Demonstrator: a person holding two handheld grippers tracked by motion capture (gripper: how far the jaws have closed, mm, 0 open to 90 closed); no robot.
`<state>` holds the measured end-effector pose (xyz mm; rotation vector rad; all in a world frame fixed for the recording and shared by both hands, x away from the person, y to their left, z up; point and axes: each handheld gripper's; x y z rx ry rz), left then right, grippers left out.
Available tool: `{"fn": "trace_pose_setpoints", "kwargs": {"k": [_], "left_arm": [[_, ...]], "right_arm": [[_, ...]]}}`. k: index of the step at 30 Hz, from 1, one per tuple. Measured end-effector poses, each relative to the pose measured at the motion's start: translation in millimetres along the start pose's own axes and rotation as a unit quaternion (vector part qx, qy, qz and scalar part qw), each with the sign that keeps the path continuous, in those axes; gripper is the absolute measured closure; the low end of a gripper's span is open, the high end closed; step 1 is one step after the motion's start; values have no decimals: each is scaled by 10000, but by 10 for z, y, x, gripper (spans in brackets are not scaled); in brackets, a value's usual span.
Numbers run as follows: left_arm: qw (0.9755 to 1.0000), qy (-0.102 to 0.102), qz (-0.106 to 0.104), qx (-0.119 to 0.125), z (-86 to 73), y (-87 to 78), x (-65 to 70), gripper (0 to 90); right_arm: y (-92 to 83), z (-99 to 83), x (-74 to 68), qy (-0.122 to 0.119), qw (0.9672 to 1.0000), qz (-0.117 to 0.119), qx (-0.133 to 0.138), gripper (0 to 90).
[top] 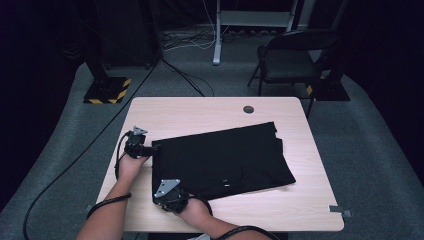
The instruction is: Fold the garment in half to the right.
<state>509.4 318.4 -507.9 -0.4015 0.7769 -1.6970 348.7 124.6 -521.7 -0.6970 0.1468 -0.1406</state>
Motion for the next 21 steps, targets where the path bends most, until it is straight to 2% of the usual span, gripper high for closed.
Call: {"fn": "trace_pose_setpoints", "kwargs": {"k": [10,21], "left_arm": [[9999,28,57,-92,-19,26,-12,260],[9999,77,-24,-131,-30,60,-11,323]], "right_arm": [[-54,-46,-45,22,9999,117,34,803],[-49,-55,-44,10,9999,136,27,803]]}}
Point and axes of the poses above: each handheld gripper's, and its own axes: y roughly forward along the jaws, z roughly out of its top, x roughly to its right, and after that the axes turned 10 degrees about z, right-handed
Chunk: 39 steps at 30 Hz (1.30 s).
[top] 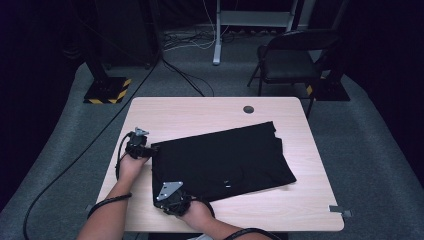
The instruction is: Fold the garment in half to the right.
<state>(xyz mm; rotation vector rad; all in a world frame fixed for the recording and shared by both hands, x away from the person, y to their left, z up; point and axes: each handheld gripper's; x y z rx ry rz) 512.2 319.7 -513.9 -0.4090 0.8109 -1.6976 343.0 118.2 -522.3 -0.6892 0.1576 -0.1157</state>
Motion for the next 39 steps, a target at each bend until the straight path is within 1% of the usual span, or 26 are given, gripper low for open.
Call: {"fn": "trace_pose_setpoints", "kwargs": {"k": [3,8,10,12,13,18,22,26,27,29,32,33,34,36,38,39], "left_arm": [[10000,-23,-66,12,-3,4,-5,351],[9997,-118,-214,17,-12,16,-24,388],[9994,-186,-296,24,-18,22,-35,403],[9994,-186,-296,24,-18,22,-35,409],[9991,-220,-360,26,-24,25,-44,409],[9985,-197,-496,73,-28,25,-47,492],[9980,-169,-598,75,-27,22,-51,544],[9975,-185,-673,95,-32,22,-52,589],[9971,-211,-724,114,-37,21,-46,630],[9965,-263,-780,134,-43,22,-40,677],[9967,-219,-774,145,-41,14,-20,740],[9968,-198,-760,143,-37,8,-6,740],[9973,-157,-705,129,-28,-3,11,763],[9978,-132,-645,110,-16,-18,25,776],[9980,-119,-615,105,-6,-27,34,787],[9981,-144,-586,104,4,-37,37,790]], "right_arm": [[0,-3,3,9,10000,6,0,803],[-3,-5,4,46,10000,17,0,803],[-3,-5,5,42,10000,19,0,803],[-4,-5,5,48,10000,20,2,803],[-4,-5,5,48,10000,20,2,803],[-3,-7,11,56,10000,34,22,803],[-3,-7,11,49,10000,38,17,803],[-2,-7,11,60,10000,40,16,803],[-2,-8,8,60,10000,30,17,803],[-2,-8,7,63,10000,24,20,803],[-2,-11,2,83,10000,14,31,805],[-2,-11,2,83,10000,14,31,805],[-6,-12,3,82,10000,14,54,807],[-13,-6,4,112,9999,27,97,809],[-26,17,3,93,9999,29,137,811],[-35,37,-2,102,9998,30,157,811]]}}
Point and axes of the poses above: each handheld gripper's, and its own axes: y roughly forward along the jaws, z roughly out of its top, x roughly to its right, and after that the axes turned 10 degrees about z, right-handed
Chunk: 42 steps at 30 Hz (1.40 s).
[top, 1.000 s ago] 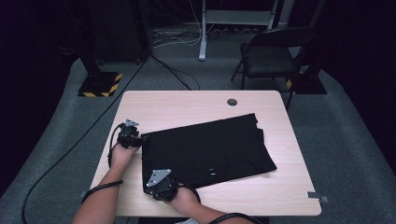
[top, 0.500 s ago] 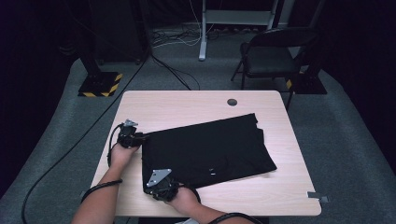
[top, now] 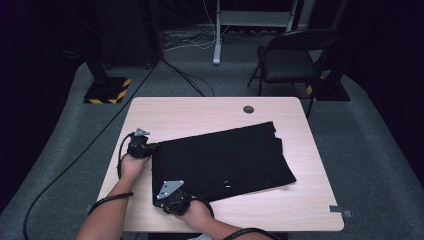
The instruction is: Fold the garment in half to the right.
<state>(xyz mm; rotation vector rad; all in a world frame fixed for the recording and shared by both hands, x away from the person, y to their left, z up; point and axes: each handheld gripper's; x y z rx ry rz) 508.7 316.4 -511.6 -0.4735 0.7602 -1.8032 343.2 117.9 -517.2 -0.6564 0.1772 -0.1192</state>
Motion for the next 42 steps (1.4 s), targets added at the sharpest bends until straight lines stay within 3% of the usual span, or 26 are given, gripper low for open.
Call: {"fn": "trace_pose_setpoints", "kwargs": {"k": [2,13,15,17,18,19,22,25,28,31,34,37,41,42], "left_arm": [[9999,-128,50,14,46,-39,-13,796],[9998,-85,86,138,362,-305,-193,801],[9996,-145,31,224,510,-445,-293,802],[9995,-145,49,267,562,-499,-320,802],[9993,-90,74,344,664,-612,-367,802],[9993,-90,74,344,664,-612,-367,802],[9985,-26,182,507,830,-843,-426,802],[9980,-37,257,571,896,-957,-448,803],[9976,-27,415,549,1003,-1097,-460,802],[9971,-9,469,595,1144,-1203,-411,802],[9965,86,453,691,1303,-1272,-280,802],[9962,62,421,757,1351,-1268,-196,802],[9958,58,208,885,1442,-1178,43,802],[9958,58,208,885,1442,-1178,43,802]], "right_arm": [[-11,53,-8,-26,10000,10,72,812],[-29,440,-12,92,9985,160,515,813],[-58,659,-5,98,9971,228,717,813],[-64,730,-10,72,9967,237,770,813],[-61,855,-32,-33,9962,218,840,813],[-57,909,-44,-59,9959,214,873,813],[-74,1058,-77,-203,9948,214,971,813],[-119,1153,-90,-273,9938,228,1057,813],[-286,1315,-126,-422,9908,191,1273,813],[-390,1363,-144,-480,9900,153,1317,813],[-609,1360,-156,-595,9900,19,1281,814],[-732,1325,-157,-683,9891,-43,1302,814],[-1046,1197,-116,-772,9887,-168,1277,814],[-1046,1197,-116,-772,9887,-168,1277,814]]}}
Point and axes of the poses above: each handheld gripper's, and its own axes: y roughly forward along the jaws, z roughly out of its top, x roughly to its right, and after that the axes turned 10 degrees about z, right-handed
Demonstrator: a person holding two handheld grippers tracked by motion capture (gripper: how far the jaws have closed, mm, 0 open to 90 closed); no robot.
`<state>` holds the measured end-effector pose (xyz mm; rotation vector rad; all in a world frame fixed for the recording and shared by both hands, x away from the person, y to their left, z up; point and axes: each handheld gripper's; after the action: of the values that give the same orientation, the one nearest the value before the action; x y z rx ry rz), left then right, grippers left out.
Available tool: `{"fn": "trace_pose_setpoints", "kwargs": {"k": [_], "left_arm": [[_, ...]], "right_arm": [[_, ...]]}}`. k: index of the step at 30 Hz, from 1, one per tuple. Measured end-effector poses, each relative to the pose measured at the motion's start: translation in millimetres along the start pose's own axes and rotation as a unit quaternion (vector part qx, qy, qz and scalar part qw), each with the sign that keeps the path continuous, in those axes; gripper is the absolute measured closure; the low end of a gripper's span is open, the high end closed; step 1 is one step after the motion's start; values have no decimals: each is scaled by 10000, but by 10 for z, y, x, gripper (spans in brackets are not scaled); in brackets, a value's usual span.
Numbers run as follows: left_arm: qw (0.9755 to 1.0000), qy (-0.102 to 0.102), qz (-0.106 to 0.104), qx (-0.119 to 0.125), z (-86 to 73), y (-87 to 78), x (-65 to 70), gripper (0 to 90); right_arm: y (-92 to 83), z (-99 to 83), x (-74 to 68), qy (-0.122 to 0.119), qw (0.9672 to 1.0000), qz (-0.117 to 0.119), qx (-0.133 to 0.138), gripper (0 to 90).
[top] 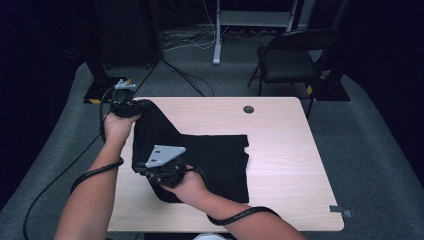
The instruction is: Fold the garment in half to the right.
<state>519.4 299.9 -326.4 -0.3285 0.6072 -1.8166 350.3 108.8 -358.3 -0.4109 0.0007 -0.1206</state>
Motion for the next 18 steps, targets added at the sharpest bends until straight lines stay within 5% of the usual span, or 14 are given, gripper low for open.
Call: {"fn": "trace_pose_setpoints", "kwargs": {"k": [7,12,18], "left_arm": [[9996,-9,-258,97,92,172,334,802],[9988,115,-451,131,139,290,608,802],[9983,215,-534,116,127,410,787,802]], "right_arm": [[-413,-208,59,-24,9999,-116,26,813],[-579,-374,46,35,9997,-252,20,814],[-767,-558,40,110,9990,-432,-78,814]]}}
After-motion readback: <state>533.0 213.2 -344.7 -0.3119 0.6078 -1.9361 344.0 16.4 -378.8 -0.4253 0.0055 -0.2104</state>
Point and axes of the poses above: each handheld gripper's, and its own axes: y roughly forward along the jaws, z roughly out of its top, x roughly to its right, and after that the axes turned 10 degrees about z, right-handed
